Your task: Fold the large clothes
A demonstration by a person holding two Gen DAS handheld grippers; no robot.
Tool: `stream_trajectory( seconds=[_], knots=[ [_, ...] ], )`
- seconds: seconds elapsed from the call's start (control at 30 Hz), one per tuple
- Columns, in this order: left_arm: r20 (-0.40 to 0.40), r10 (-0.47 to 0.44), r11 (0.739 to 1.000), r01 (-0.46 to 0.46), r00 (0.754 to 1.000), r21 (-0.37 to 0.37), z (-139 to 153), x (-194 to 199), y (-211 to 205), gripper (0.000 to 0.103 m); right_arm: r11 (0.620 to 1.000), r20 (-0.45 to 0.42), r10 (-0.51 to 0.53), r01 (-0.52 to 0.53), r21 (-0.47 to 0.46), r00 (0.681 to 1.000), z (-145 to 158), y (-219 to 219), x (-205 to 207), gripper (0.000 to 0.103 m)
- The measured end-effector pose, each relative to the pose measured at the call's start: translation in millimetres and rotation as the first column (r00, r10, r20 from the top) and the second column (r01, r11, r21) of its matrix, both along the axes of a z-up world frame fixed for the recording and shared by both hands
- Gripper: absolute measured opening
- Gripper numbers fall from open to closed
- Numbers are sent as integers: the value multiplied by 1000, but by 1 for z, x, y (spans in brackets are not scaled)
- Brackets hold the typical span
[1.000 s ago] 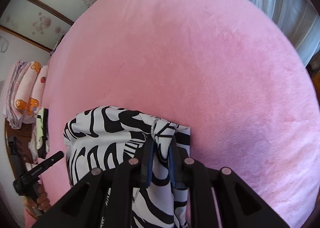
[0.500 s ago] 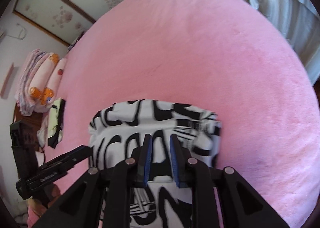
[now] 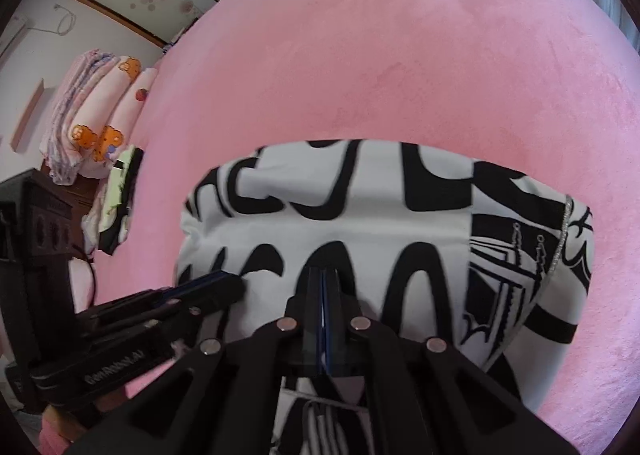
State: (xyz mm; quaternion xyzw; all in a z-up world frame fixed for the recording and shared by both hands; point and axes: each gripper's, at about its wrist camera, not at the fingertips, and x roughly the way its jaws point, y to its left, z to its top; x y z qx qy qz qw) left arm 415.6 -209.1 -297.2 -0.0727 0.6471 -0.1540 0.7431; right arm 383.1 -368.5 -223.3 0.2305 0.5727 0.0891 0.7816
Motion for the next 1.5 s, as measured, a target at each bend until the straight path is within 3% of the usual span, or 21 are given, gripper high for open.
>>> stream_trajectory(
  seconds=[0.07,0.27,0.4,0.53,0.63,0.83,1.07,1.33,1.5],
  knots=[
    [1,15,1000,-15,1000,2,-2,0,7,10,999,-13,-14,13,-32,1000,-6,-7,-1,0],
    [12,44,999,-45,999,23,-1,-1,33,10,994,-15,-111,111,-17,994,-3,-46,-13,0],
    [14,70,997,-70,997,9,-2,-5,51,10,979,-29,-161,156,-129,987,-3,-60,-22,0],
    [30,78,997,-79,996,26,-4,-9,56,10,970,-43,-242,240,-44,969,-7,-82,-38,0],
    [30,91,995,-92,995,25,1,-12,58,10,968,-30,-242,240,-69,970,1,-82,-44,0],
    [34,65,998,-65,997,-7,20,-41,61,10,980,3,-197,197,0,980,28,-59,-63,0],
    [18,10,999,-9,1000,-52,36,-93,63,10,997,7,-40,39,69,999,47,-5,-103,0],
    [-16,-17,997,15,1000,-78,28,-148,70,10,990,6,63,-63,128,998,36,61,-143,0],
    [-33,-8,997,5,999,-72,12,-156,74,10,991,1,106,-106,87,994,24,85,-154,0]
  ],
)
